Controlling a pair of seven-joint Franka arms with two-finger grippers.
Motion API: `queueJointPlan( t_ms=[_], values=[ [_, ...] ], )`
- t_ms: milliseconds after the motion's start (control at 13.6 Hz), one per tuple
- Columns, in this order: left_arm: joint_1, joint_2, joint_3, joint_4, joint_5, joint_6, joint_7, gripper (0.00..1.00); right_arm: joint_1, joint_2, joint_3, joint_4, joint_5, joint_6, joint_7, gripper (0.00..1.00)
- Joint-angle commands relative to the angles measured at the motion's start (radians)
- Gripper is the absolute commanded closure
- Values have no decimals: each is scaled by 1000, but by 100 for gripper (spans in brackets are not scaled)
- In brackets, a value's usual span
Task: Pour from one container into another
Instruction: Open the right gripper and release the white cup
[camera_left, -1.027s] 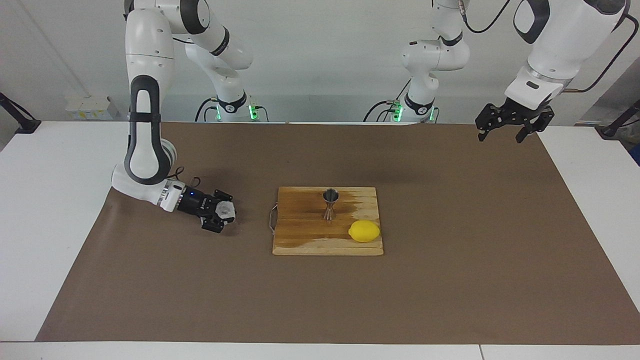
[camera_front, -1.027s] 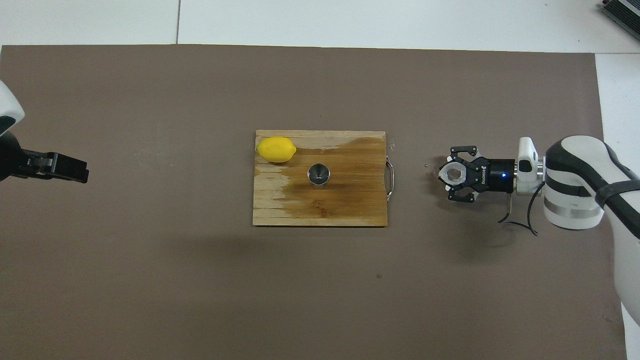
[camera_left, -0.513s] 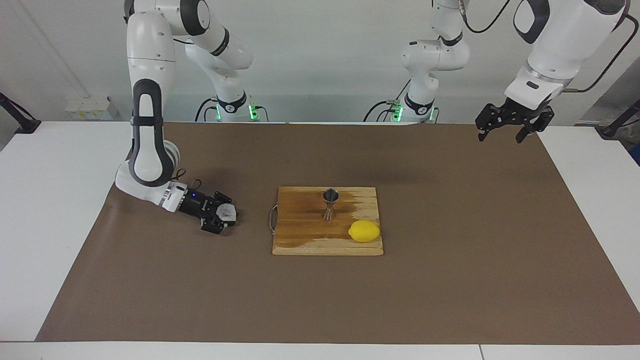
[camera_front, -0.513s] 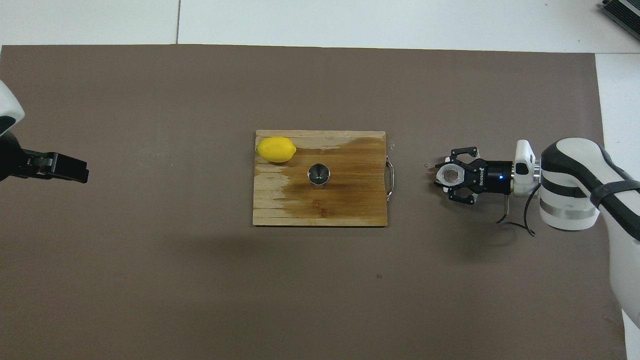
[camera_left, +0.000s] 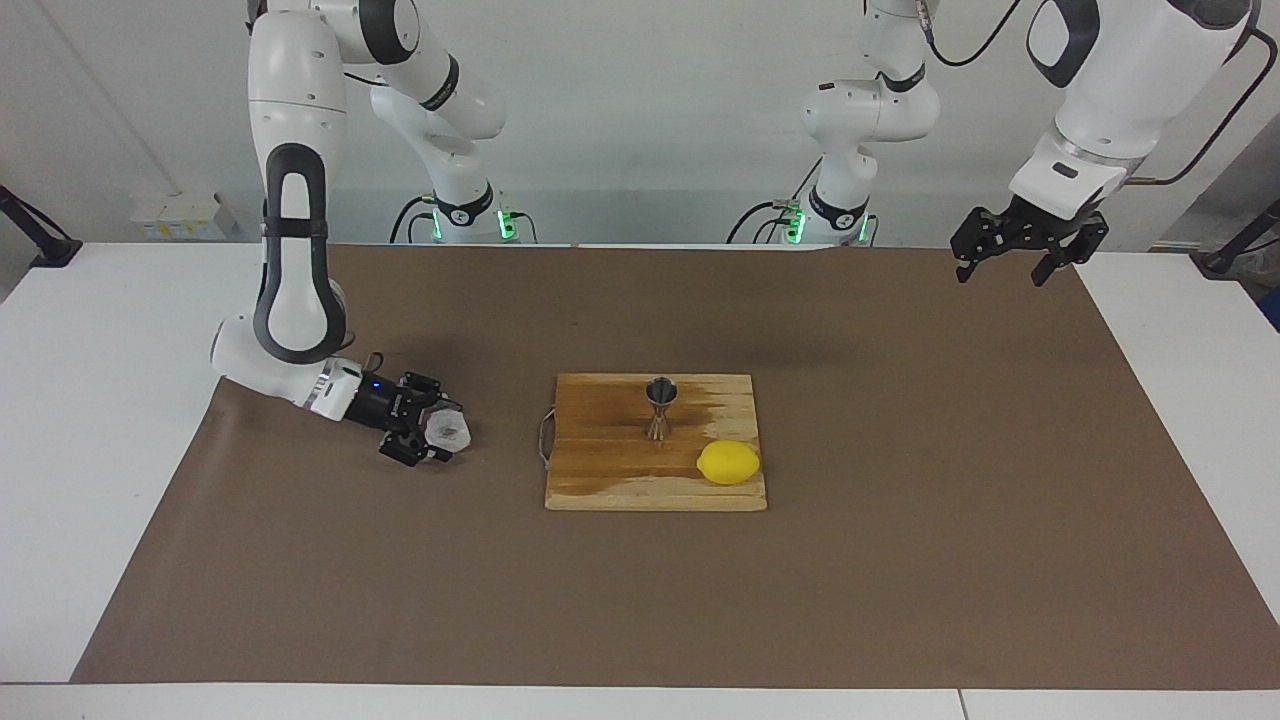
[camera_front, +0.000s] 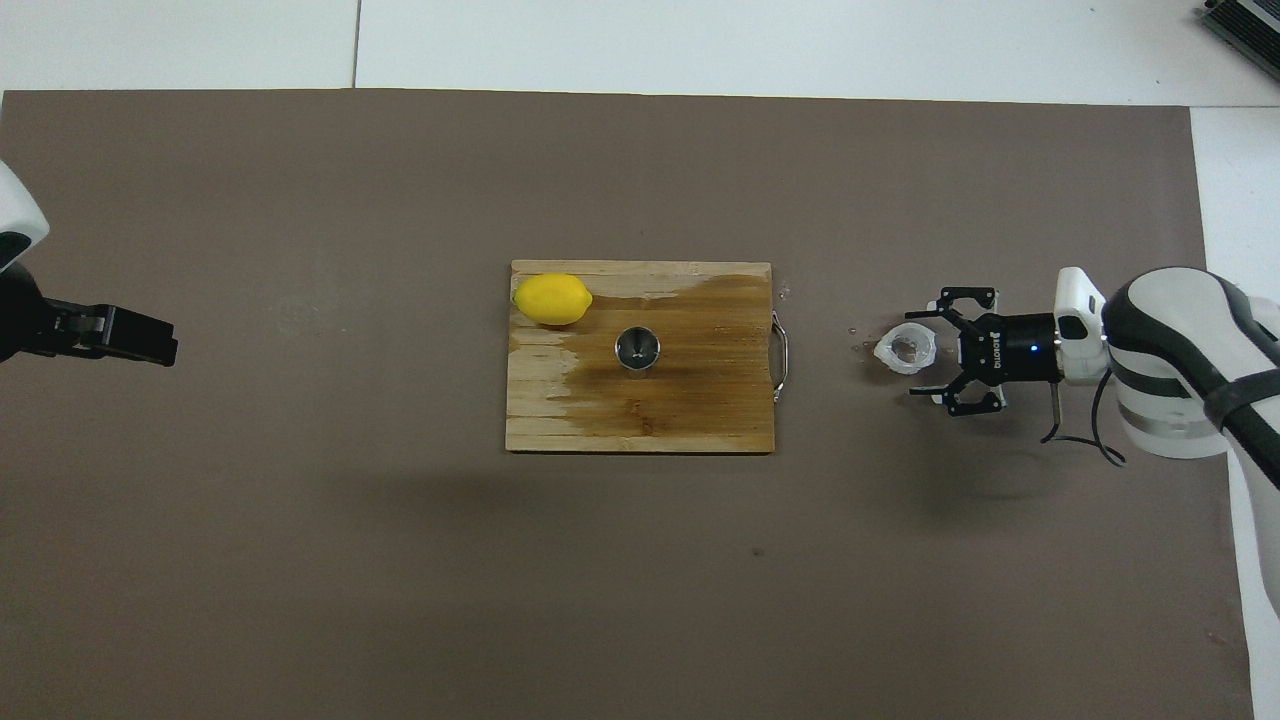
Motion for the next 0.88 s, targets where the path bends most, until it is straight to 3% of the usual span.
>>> queueJointPlan(
  t_ms=[0, 293, 807],
  values=[
    [9, -10, -6, -2, 17, -14, 9, 0, -30, -106, 6, -14, -162, 1, 124, 0],
    [9, -10, -6, -2, 17, -13, 9, 0, -27, -223, 8, -11, -404, -5, 458, 0],
    [9, -10, -6, -2, 17, -13, 9, 0, 44, -237, 14, 27, -691, -3, 1199, 0]
  ],
)
